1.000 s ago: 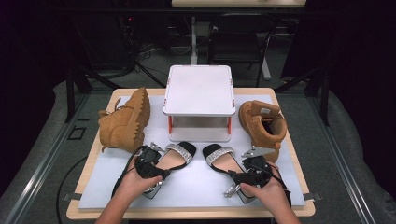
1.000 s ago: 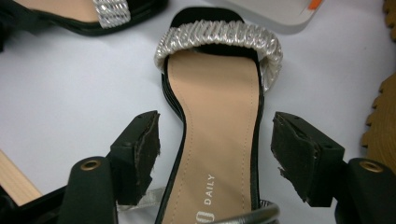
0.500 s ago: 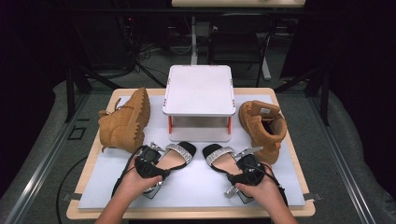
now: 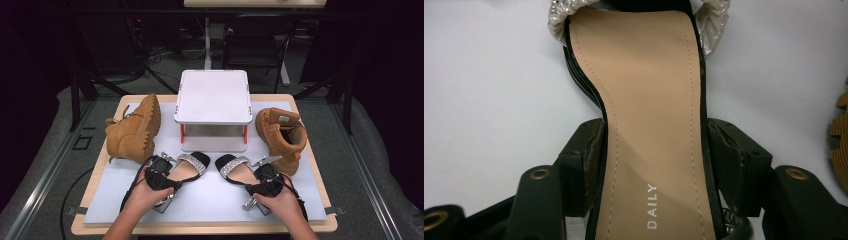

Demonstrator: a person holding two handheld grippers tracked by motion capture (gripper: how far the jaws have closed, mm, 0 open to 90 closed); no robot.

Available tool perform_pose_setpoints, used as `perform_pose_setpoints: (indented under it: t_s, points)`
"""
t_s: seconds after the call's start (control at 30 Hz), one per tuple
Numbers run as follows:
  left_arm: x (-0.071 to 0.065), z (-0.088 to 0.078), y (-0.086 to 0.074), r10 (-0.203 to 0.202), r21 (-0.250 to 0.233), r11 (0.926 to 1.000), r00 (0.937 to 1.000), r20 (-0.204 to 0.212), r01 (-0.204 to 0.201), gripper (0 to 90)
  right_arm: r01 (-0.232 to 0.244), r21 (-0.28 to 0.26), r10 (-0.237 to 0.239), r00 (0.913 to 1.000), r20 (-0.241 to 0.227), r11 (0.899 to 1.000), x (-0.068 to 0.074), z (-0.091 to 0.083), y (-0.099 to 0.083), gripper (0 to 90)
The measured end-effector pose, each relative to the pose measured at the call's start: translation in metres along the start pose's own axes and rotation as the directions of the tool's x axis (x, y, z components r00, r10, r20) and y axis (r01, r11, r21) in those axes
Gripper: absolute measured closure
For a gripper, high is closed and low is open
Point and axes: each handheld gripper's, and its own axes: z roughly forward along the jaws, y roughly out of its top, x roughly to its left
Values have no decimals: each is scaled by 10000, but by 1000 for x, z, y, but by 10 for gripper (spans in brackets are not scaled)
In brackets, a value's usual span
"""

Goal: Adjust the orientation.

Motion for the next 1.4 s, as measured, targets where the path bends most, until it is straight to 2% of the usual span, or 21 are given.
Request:
perform_pose_setpoints:
  t_s: [0.17, 0.2, 0.27, 0.57, 0.73, 1.0, 1.23, 1.3, 1.4]
  points:
    - [1, 0, 1, -19, 101, 9999, 10000, -27, 19, 392, -130, -134, 130, 9999, 23, 9998, 1, 3, 4, 419]
    - [1, 0, 2, -19, 125, 9999, 10000, -22, 20, 393, -41, -67, 41, 9999, 98, 10000, 0, 3, 5, 419]
    - [1, 0, 2, 6, 130, 9999, 10000, -31, -6, 394, -184, -226, 185, 9998, 51, 9996, 2, 5, 6, 419]
    - [2, 0, 3, 90, 169, 9998, 9999, 51, -91, 391, -77, -87, 77, 10000, -58, 9999, -1, 6, 8, 412]
    - [0, 0, 3, 309, 221, 9993, 9995, -80, -307, 386, 250, -62, -250, 9996, -97, 9997, 0, 6, 8, 396]
    - [-5, 1, 3, 570, 267, 9981, 9976, -390, -559, 382, 1041, 56, -1042, 9937, 405, 9946, 7, 4, 7, 369]
    - [-6, 1, 4, 807, 394, 9961, 9957, -463, -789, 378, 1058, 56, -1059, 9940, 284, 9944, 4, 1, 9, 398]
    - [-6, 2, 4, 787, 396, 9963, 9958, -461, -769, 377, 915, -43, -914, 9956, 185, 9958, 4, 1, 8, 395]
    - [-8, 2, 4, 908, 418, 9952, 9940, -611, -884, 376, 913, -9, -913, 9957, 180, 9958, 3, 2, 9, 394]
